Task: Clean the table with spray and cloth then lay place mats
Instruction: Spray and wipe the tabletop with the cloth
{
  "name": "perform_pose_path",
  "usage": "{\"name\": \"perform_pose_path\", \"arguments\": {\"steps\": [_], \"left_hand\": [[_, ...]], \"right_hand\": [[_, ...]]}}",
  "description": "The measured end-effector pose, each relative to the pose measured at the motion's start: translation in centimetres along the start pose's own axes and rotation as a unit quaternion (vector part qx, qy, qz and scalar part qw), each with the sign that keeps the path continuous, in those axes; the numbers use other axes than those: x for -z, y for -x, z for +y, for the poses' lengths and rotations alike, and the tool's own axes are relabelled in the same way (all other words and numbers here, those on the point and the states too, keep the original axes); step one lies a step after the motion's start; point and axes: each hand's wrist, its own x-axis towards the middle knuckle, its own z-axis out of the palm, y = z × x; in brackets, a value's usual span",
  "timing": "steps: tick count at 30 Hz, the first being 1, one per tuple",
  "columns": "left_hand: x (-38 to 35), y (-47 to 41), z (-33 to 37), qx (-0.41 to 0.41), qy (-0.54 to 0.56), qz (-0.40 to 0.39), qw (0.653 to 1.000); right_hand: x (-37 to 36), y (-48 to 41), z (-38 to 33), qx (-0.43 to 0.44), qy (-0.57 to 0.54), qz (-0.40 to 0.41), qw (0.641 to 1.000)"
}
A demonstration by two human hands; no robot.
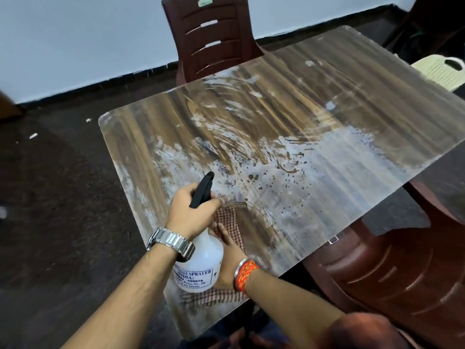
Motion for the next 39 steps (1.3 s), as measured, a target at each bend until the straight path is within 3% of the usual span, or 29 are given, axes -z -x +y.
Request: {"name": "perform_pose_path", "arguments": {"steps": [1, 2, 3, 8, 12, 16, 18, 20, 21, 23, 25, 27, 28, 29, 31, 33, 34, 36, 39], "left_hand": [[0.3, 0.0, -0.2, -0.003, -0.003, 0.012, 1.000], [0.5, 0.0, -0.6, -0.002, -0.005, 0.022, 1.000], [0.7, 0.0, -0.8, 0.003, -0.002, 0.028, 1.000], [1.2, 0.1, -2.1, 0.045, 0.031, 0.070, 0.996], [0.0, -0.2, -2.5, 0.058, 0.050, 0.106, 0.991], [-1.4, -1.2, -2.0, 0.057, 0.064, 0.121, 0.989], [-1.7, -1.9, -1.8, 0.061, 0.067, 0.130, 0.987], [-1.6, -2.6, -1.5, 0.062, 0.076, 0.147, 0.984], [-1.5, -2.9, -1.2, 0.053, 0.079, 0.156, 0.983], [-1.3, -3.1, -0.6, 0.032, 0.073, 0.170, 0.982], [-0.8, -3.0, -0.2, 0.023, 0.066, 0.181, 0.981], [-0.1, -2.9, -0.3, 0.023, 0.077, 0.180, 0.980], [0.3, -2.8, -0.5, 0.024, 0.082, 0.179, 0.980], [0.7, -2.6, -0.9, 0.029, 0.088, 0.181, 0.979], [1.2, -2.2, -1.5, 0.040, 0.097, 0.192, 0.976], [1.5, -1.8, -1.9, 0.044, 0.096, 0.198, 0.974], [1.8, -1.6, -2.2, 0.045, 0.093, 0.200, 0.974], [2.4, -1.6, -3.0, 0.052, 0.090, 0.203, 0.974], [3.1, -2.1, -3.7, 0.062, 0.086, 0.207, 0.973]], "right_hand": [[0.3, 0.1, 0.5, 0.100, -0.053, -0.028, 0.993], [0.9, -0.3, 1.6, 0.140, -0.091, -0.112, 0.980], [1.5, -0.7, 3.2, 0.126, -0.090, -0.142, 0.978], [1.2, -5.1, 15.4, -0.082, -0.091, -0.145, 0.982], [0.9, -8.4, 23.5, -0.324, -0.135, -0.144, 0.925], [-0.1, -12.7, 23.3, -0.372, -0.136, -0.130, 0.909], [-0.1, -14.8, 20.5, -0.302, -0.115, -0.113, 0.939], [0.4, -15.7, 15.2, -0.121, -0.101, -0.104, 0.982], [0.1, -15.4, 11.6, -0.004, -0.095, -0.130, 0.987], [0.5, -13.1, 5.0, 0.192, -0.011, -0.185, 0.964], [1.3, -11.9, 3.6, 0.254, 0.101, -0.175, 0.946], [0.8, -12.9, 6.9, 0.367, 0.000, -0.189, 0.911], [0.8, -14.1, 9.6, 0.366, -0.053, -0.163, 0.915], [0.3, -15.8, 12.3, 0.309, -0.068, -0.121, 0.941], [-1.2, -20.1, 18.5, 0.088, -0.096, -0.082, 0.988], [-1.1, -23.1, 22.5, -0.129, -0.099, -0.106, 0.981], [-1.2, -24.3, 22.5, -0.186, -0.103, -0.115, 0.970], [-0.9, -26.1, 19.5, -0.209, -0.105, -0.118, 0.965], [-0.4, -26.1, 10.5, -0.038, -0.076, -0.100, 0.991]]}}
